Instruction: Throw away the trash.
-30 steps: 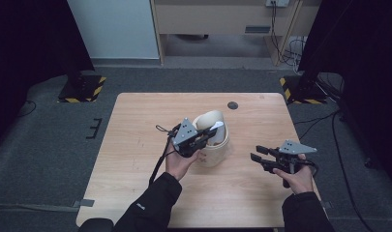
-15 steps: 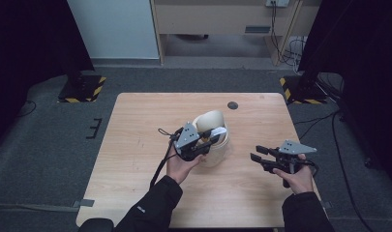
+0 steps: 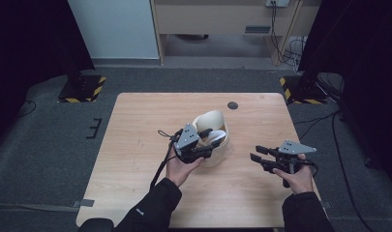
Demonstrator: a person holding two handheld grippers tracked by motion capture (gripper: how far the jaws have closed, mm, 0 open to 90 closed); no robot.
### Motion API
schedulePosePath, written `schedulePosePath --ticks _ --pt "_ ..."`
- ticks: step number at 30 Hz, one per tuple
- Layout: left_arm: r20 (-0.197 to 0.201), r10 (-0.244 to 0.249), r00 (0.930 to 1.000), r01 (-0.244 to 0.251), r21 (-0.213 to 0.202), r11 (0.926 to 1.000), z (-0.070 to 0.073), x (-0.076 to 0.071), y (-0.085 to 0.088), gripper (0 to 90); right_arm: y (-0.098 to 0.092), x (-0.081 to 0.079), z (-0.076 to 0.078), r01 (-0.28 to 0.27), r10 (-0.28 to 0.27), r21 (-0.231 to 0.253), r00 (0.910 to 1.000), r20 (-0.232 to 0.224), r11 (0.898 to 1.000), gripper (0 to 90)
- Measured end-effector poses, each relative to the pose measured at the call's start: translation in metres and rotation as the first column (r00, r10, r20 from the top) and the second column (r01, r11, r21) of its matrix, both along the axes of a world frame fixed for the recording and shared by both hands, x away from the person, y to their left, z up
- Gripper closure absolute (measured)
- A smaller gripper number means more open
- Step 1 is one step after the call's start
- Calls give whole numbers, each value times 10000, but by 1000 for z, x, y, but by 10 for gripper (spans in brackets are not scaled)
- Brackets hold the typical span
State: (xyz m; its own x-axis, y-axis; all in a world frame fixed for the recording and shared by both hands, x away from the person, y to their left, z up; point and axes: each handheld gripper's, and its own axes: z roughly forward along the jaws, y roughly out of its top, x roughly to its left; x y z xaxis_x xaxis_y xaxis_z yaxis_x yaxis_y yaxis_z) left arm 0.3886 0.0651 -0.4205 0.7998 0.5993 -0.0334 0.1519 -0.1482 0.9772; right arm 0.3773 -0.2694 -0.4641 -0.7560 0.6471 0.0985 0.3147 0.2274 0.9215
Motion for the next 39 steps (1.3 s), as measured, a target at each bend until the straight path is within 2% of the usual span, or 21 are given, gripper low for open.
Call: schedulePosePath --ticks 8,11,16,20,23,27,28,31,32,33,34,35,36,37,39 --pt "123 -7 9999 10 -219 9998 4 -4 3 417 0 0 0 7 -7 16 10000 6 10000 551" --pt "102 -48 9999 51 -340 9994 8 -9 9 403 -1 0 0 28 -28 19 10000 11 10000 548" --pt "71 -17 10000 19 -249 9997 12 -19 28 374 -2 1 -2 310 -310 30 9993 -189 9995 498" --pt "-171 129 9998 -132 -147 9998 7 -28 50 346 -3 2 -6 540 -541 -28 9976 -425 9985 444" --pt "-485 280 9984 -272 155 9995 -2 -35 68 318 -4 2 -9 796 -799 -72 9946 -668 9968 392" --pt "-1100 703 9914 -650 515 9966 -22 -42 95 274 -7 4 -15 1260 -1286 -310 9860 -1064 9915 316" --pt "-1326 842 9876 -760 661 9949 -28 -43 102 262 -8 4 -17 1395 -1436 -420 9825 -1183 9893 312" --pt "-2074 1407 9681 -1181 1176 9860 -50 -45 123 224 -11 6 -23 1771 -1868 -759 9708 -1502 9813 273" --pt "-2301 1678 9586 -1374 1424 9802 -57 -45 130 212 -12 6 -25 1868 -2000 -943 9669 -1583 9779 263" --pt "-2666 2001 9428 -1580 1712 9725 -65 -44 138 203 -13 7 -27 1934 -2096 -1085 9635 -1662 9751 253" --pt "-2837 2185 9337 -1686 1899 9672 -69 -43 142 193 -14 7 -30 2054 -2256 -1247 9576 -1789 9707 239" --pt "-3060 2623 9152 -1920 2413 9513 -78 -38 151 167 -15 8 -34 2187 -2448 -1471 9502 -1928 9646 218" --pt "-3060 2623 9152 -1920 2413 9513 -78 -38 151 162 -15 8 -34 2187 -2448 -1471 9502 -1928 9646 218" --pt "-3148 2871 9047 -2066 2652 9418 -82 -36 156 162 -16 9 -35 2288 -2589 -1612 9447 -2010 9600 211" --pt "-3390 3147 8866 -2213 2865 9322 -87 -33 161 154 -21 10 -41 2565 -3007 -2094 9285 -2176 9436 192"
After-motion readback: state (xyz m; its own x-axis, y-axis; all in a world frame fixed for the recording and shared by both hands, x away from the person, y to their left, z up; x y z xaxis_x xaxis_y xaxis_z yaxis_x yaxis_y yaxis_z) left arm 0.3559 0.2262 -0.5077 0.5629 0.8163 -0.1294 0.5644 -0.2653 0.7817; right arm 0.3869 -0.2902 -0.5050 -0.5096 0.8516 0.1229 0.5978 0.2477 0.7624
